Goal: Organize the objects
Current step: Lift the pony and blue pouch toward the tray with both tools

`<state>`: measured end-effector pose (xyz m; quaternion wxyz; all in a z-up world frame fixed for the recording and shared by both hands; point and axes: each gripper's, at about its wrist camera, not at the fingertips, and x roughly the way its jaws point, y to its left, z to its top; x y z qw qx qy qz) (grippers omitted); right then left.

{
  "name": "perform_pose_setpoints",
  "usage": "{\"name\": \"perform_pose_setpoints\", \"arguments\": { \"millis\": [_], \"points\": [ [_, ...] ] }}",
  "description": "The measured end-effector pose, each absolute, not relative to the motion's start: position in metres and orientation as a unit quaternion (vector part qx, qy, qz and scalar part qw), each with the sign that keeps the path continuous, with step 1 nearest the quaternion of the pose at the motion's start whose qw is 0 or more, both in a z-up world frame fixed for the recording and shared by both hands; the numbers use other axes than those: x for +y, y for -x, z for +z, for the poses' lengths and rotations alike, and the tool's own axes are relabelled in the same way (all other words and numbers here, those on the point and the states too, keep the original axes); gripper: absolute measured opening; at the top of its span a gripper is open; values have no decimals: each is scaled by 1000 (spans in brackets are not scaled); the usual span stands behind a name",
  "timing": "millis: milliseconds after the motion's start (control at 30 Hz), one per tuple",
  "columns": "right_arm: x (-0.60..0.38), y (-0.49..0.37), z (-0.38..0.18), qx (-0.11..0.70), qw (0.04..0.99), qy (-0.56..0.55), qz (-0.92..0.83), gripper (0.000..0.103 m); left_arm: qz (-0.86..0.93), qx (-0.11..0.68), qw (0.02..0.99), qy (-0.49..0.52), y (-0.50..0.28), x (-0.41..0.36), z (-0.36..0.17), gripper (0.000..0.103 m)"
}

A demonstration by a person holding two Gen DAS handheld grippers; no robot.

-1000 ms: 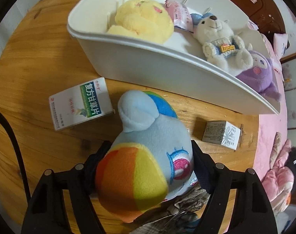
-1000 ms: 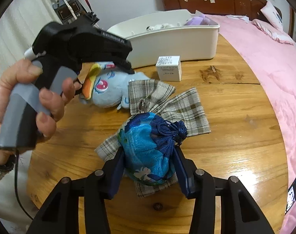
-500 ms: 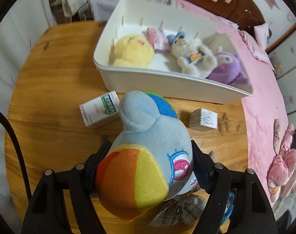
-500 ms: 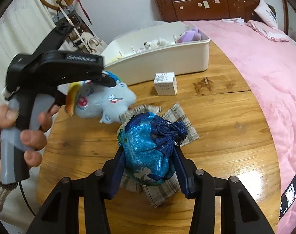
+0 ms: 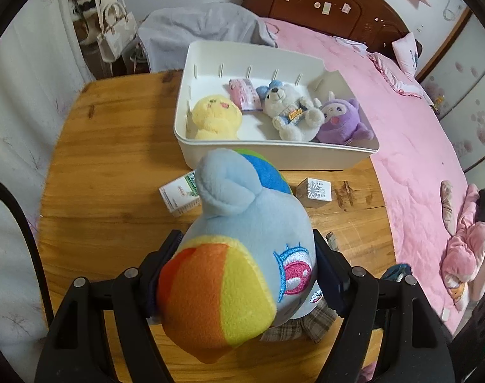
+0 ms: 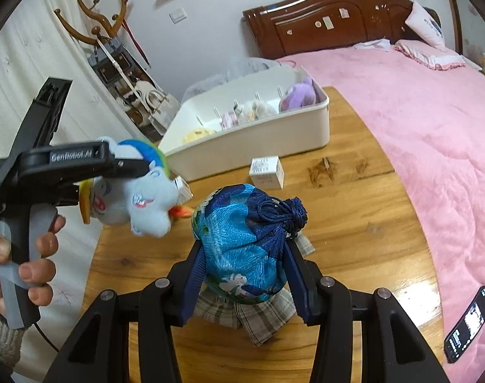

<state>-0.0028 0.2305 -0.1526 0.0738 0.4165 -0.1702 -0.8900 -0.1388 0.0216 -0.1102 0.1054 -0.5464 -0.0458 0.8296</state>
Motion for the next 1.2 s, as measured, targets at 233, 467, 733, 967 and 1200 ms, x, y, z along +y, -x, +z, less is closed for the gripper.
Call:
{"name": "perform_pose_setpoints", "arguments": {
  "millis": [233, 467, 733, 967, 1200],
  "points": [
    [233, 9, -124, -161, 70, -396, -901, 49, 850, -17, 114, 514, 138, 23, -73, 80],
    [233, 22, -83, -150, 67, -356, -920, 49, 872, 21, 107, 477, 146, 30, -37, 80],
    [230, 55, -37, -128, 51, -307, -942, 49, 904, 38, 91, 415, 170, 43, 18, 80],
    [228, 95, -1, -122, 34, -264, -956, 49, 912, 15, 81, 401, 209, 50, 36, 80],
    [226, 135, 9, -112, 15, -259, -959, 49, 916, 11, 71, 394, 235, 57, 42, 80]
  ]
}}
